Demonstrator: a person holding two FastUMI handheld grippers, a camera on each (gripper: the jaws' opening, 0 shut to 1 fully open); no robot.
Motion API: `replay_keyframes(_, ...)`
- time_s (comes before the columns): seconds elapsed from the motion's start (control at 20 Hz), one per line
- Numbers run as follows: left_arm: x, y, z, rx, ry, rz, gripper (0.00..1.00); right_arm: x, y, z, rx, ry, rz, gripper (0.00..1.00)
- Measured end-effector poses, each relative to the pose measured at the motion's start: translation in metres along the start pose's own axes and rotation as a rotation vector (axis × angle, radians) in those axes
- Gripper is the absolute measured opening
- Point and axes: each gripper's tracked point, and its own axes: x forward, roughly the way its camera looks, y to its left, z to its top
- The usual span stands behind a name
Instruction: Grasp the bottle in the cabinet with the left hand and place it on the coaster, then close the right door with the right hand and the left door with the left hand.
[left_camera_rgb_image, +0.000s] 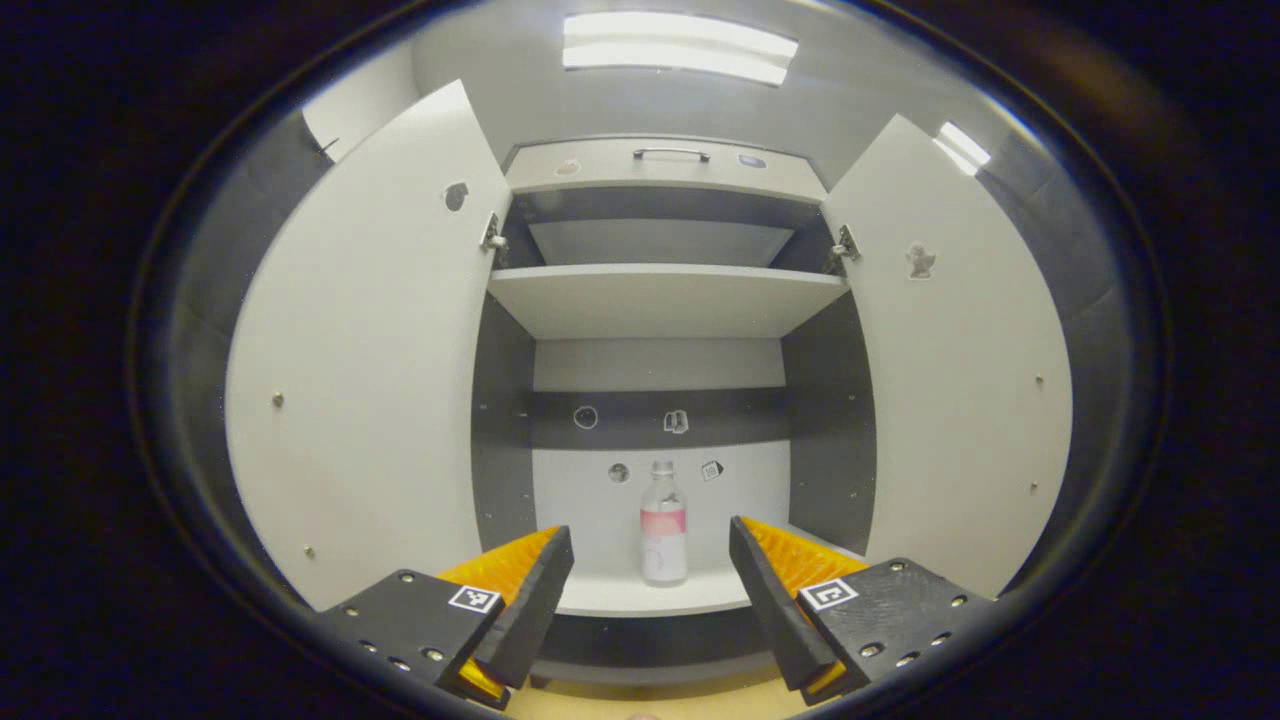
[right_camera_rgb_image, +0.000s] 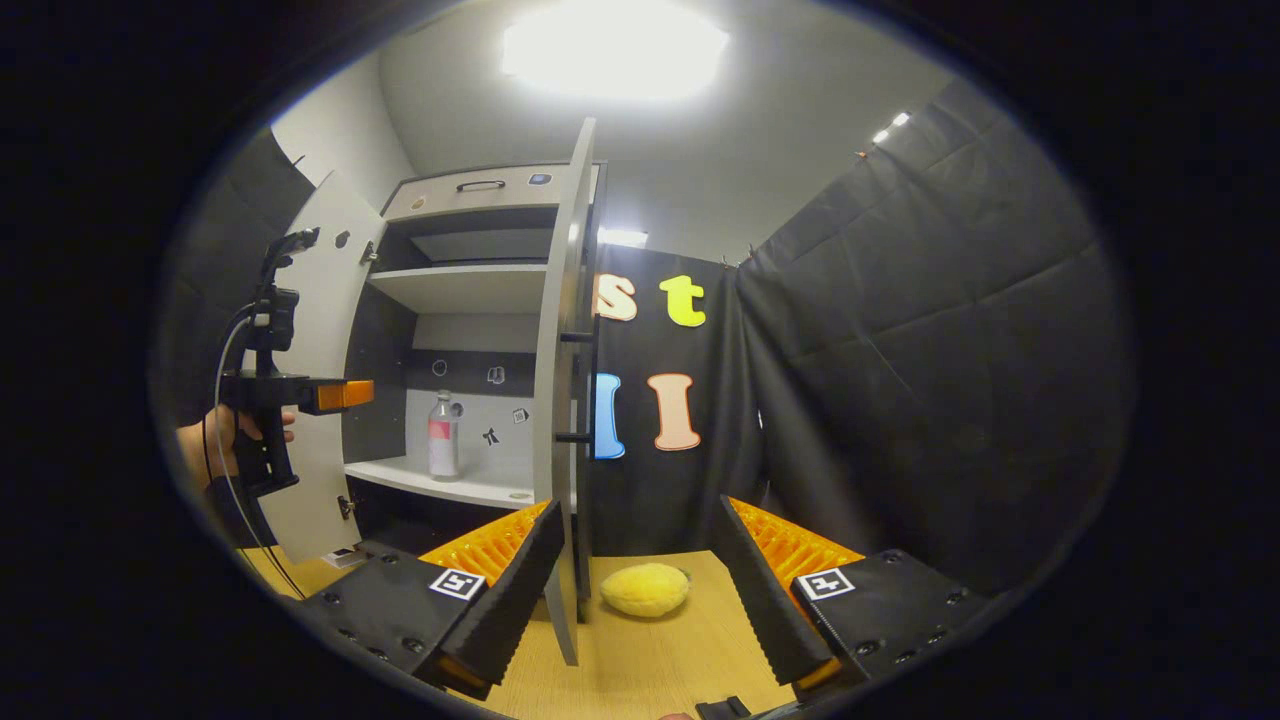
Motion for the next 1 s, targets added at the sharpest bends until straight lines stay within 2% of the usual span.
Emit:
replay_keyframes(0.2,0.045,0.000,-0.025,-0.020,0.032,-0.035,0.92,0.007,0.004,-0.001,-0.012,0.000,-0.042,0.96)
replay_keyframes(0.3,0.066,-0.001,-0.038,-0.027,0.048,-0.051,0.88,0.009,0.006,-0.005,-0.022,0.009,-0.059,0.96)
replay_keyframes(0.35,0.075,0.000,-0.043,-0.027,0.054,-0.058,0.93,0.012,0.006,-0.007,-0.028,0.014,-0.069,0.96)
replay_keyframes(1.0,0.183,-0.012,-0.106,-0.014,0.116,-0.108,0.92,0.023,0.010,-0.026,-0.045,0.069,-0.177,0.98)
